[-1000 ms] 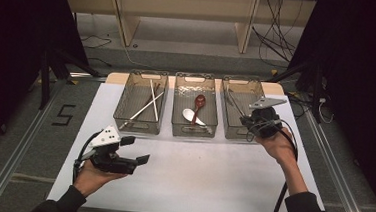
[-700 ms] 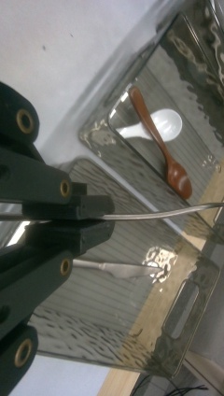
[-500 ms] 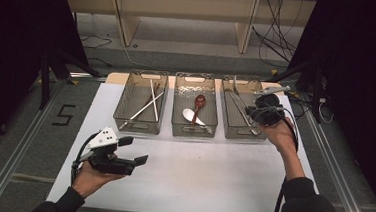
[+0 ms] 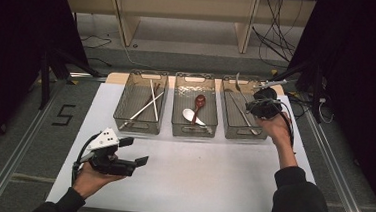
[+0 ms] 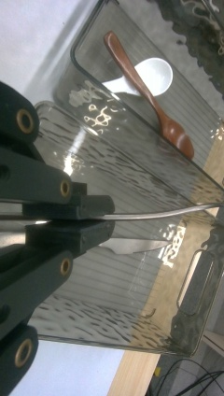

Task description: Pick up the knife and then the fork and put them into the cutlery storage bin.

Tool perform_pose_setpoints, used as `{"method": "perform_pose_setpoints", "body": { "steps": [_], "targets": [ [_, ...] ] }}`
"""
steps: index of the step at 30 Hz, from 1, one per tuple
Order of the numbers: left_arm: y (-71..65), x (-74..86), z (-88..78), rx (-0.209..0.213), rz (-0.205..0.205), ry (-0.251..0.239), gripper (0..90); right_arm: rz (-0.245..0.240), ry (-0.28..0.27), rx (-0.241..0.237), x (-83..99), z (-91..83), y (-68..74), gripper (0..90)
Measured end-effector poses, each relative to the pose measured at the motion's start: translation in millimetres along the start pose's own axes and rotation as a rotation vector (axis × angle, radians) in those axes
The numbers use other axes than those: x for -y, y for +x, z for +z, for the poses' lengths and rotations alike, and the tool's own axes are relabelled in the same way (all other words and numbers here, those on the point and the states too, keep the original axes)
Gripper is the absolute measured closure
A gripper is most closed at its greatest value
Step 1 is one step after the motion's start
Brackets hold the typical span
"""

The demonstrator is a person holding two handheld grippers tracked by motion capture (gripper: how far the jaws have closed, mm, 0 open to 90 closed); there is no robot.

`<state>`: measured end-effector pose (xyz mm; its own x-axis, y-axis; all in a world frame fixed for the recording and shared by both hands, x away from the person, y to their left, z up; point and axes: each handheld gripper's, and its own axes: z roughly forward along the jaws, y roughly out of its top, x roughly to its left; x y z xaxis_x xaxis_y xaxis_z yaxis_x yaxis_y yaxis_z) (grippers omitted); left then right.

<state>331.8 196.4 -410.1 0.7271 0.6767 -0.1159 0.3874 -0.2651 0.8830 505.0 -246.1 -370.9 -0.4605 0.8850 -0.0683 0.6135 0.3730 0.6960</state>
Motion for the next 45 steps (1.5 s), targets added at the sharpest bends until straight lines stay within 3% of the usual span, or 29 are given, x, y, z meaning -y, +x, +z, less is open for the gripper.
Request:
{"method": "perform_pose_setpoints", "body": {
  "steps": [21, 40, 41, 43, 45],
  "targets": [
    [-0.1, -0.5, -0.2, -0.004, 0.002, -0.005, 15.7, 0.053, 0.041, 0.031, 2.1, 14.5, -10.5, 87.5],
    [-0.6, -0.7, -0.1, -0.003, 0.002, -0.003, 15.7, 0.055, 0.066, 0.033, 0.0, 29.5, -6.5, 86.7],
    [-0.6, -0.7, -0.1, -0.003, 0.002, -0.002, 15.6, 0.054, 0.064, 0.036, -0.1, 30.0, -6.3, 85.4],
    [-0.6, -0.7, 0.0, -0.002, 0.0, -0.001, 15.6, 0.068, 0.047, 0.032, -0.5, 29.3, -6.7, 72.5],
    [-0.7, -0.5, 0.2, 0.001, -0.002, 0.003, 15.5, 0.076, 0.039, 0.022, -1.0, 27.0, -7.7, 71.5]
  ]
}}
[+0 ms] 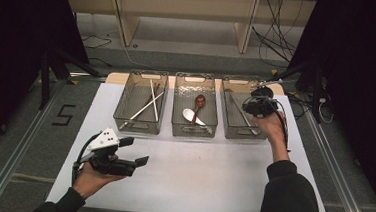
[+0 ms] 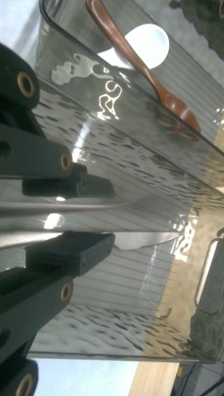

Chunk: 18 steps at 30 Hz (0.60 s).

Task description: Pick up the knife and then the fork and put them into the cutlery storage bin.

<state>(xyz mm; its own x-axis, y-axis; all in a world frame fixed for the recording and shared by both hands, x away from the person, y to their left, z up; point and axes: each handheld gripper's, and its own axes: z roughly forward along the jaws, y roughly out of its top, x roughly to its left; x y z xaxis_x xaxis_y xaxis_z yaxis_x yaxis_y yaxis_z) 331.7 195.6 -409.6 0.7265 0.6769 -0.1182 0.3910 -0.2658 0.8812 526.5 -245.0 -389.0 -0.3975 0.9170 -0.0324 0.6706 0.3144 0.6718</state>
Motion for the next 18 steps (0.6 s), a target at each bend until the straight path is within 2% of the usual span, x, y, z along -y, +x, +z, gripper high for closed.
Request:
{"method": "perform_pose_setpoints", "body": {
  "steps": [3, 9, 15, 18],
  "targets": [
    [0.0, 0.2, 0.3, 0.0, 0.003, 0.005, 15.4, 0.008, -0.011, -0.013, 0.9, -5.3, -1.5, 64.3],
    [-0.1, 0.1, 0.8, -0.002, 0.004, 0.006, 15.4, 0.017, -0.012, -0.025, 5.1, -14.0, -2.4, 57.4],
    [0.0, 0.1, 0.8, -0.002, 0.001, 0.005, 15.4, -0.016, -0.046, -0.055, 9.0, -26.7, 5.5, 52.7],
    [-0.1, 0.0, 0.8, -0.003, 0.0, 0.002, 15.3, -0.015, -0.066, -0.072, 10.7, -34.7, 9.2, 50.1]
  ]
}}
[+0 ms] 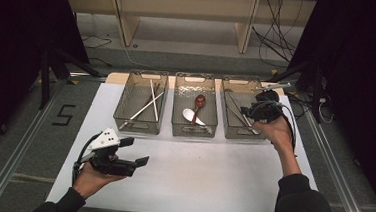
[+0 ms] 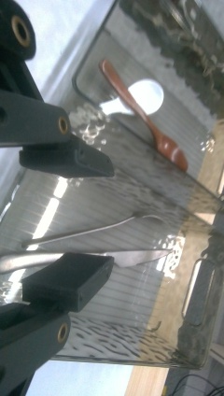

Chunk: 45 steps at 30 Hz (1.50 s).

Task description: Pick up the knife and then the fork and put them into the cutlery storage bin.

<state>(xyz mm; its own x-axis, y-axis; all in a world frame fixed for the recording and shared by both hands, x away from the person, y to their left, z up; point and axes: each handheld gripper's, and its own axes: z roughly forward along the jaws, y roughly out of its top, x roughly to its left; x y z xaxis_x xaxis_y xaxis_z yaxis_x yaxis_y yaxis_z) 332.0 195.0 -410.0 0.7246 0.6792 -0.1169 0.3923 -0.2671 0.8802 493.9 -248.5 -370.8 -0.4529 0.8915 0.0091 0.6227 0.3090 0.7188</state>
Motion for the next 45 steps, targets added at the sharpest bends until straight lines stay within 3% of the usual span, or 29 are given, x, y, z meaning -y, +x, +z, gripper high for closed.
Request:
{"method": "perform_pose_setpoints", "body": {
  "steps": [9, 23, 38, 45],
  "targets": [
    [1.3, -2.0, -1.4, 0.0, -0.007, -0.011, 15.3, 0.001, -0.065, -0.053, 11.2, -21.3, 15.7, 41.7],
    [2.4, -3.9, -0.6, 0.003, -0.018, -0.021, 15.3, 0.04, -0.181, -0.222, 53.4, -50.5, 57.4, 33.9],
    [4.1, -2.5, -2.5, 0.016, -0.041, -0.031, 15.3, 0.005, -0.253, -0.289, 88.3, -66.7, 83.4, 30.2],
    [3.5, -2.0, -2.7, 0.024, -0.043, -0.028, 15.3, -0.003, -0.274, -0.29, 98.4, -70.6, 89.3, 28.8]
  ]
}}
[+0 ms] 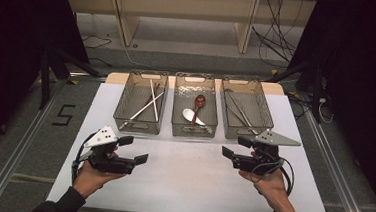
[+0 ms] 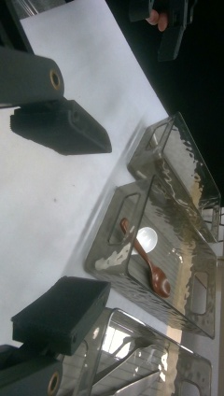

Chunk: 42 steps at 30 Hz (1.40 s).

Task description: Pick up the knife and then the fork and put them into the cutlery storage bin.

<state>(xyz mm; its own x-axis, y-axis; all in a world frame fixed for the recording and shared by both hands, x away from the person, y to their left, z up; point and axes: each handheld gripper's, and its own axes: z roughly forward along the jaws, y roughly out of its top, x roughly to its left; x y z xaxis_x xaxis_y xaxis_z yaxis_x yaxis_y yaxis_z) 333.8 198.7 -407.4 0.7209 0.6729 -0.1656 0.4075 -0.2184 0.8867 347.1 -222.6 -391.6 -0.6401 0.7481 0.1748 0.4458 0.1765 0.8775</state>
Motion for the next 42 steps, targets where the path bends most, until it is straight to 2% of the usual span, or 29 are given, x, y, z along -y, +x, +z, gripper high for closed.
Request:
{"method": "perform_pose_setpoints", "body": {
  "steps": [7, 11, 16, 19, 24, 27, 42],
  "targets": [
    [0.5, 0.6, -2.2, 0.004, -0.007, 0.0, 15.2, -0.002, -0.012, -0.004, 9.8, -2.8, 3.4, 28.5],
    [0.9, 1.6, -3.2, 0.004, -0.01, -0.004, 15.2, -0.008, 0.006, 0.0, 15.2, -2.4, 5.5, 27.7],
    [-0.4, 3.3, -4.1, 0.011, -0.008, -0.001, 15.2, -0.003, -0.005, 0.007, 20.2, -5.3, 6.9, 27.6],
    [-0.6, 4.0, -4.8, 0.011, -0.007, -0.001, 15.3, -0.016, 0.01, 0.014, 23.6, -6.2, 9.3, 26.6],
    [-0.5, 4.3, -5.3, 0.017, -0.022, -0.01, 15.3, -0.018, 0.004, 0.032, 26.4, -11.8, 9.0, 26.0],
    [-0.6, 3.9, -4.9, 0.021, -0.017, -0.01, 15.2, -0.011, 0.008, 0.035, 28.6, -13.7, 8.4, 25.5],
    [0.6, 4.0, -4.3, 0.013, -0.016, -0.011, 15.2, -0.016, 0.033, 0.033, 30.9, -10.4, 8.7, 24.9]
  ]
}}
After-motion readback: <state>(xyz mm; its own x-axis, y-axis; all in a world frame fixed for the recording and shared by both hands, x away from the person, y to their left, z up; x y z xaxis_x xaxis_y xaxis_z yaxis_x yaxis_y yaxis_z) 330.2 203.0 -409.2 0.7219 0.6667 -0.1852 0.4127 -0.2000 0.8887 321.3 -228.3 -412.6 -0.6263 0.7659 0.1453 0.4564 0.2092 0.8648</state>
